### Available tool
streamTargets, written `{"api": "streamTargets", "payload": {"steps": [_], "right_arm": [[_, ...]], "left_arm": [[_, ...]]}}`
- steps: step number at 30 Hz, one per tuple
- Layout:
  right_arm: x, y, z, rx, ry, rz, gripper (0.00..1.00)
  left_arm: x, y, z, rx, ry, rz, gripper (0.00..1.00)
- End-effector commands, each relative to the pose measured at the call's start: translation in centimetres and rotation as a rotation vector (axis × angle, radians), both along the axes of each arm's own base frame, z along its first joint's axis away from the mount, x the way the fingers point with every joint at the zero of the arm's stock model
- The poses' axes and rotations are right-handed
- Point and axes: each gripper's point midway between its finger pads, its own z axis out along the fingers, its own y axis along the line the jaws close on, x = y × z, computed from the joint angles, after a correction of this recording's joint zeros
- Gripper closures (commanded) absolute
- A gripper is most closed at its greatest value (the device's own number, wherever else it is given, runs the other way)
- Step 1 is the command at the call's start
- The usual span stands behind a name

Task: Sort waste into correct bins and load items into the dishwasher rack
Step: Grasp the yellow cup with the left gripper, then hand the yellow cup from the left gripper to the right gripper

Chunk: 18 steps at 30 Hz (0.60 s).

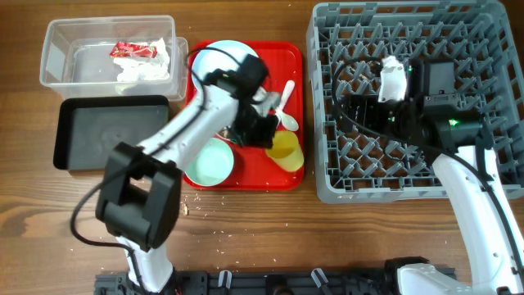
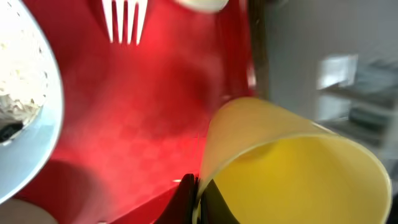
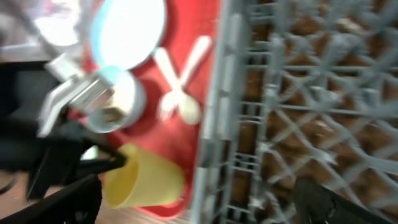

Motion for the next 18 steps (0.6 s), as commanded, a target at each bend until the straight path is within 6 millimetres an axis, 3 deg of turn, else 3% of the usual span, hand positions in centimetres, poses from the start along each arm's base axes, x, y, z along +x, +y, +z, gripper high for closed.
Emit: {"api": "streamTargets", "payload": {"steps": [1,4,8,10,15,18], "right_arm": [[-0.7,4.3,2.9,0.243,-0.025,0.170,0.00],[-1.0,6.0,4.7,0.353,-0.068,0.264,0.00],[-1.1,8.0,7.1,0.475,-0.145,0.400,0.00],[-1.1,8.9,7.4,0.500,-0.163,0.445,0.01],[-0.7,11.9,6.9,0.527,-0.178,0.533,0.10],[-0.1,12.6,6.7,0.539,-0.182,0.538,0.19]], "left_arm": [[1.7,-0.5,6.6,-0.444,0.098,0.095,0.96],[3.3,0.6,12.1,-0.808,0.121,0.095,0.96],[3.9,1.6,16.1,-1.042,0.122,0.065,0.96],[3.7,1.5,17.3,-1.109,0.130,0.039,0.96],[3.6,1.5,17.4,-1.112,0.139,0.041,0.96],[3.5,1.5,17.4,-1.110,0.149,0.048,0.96]]}}
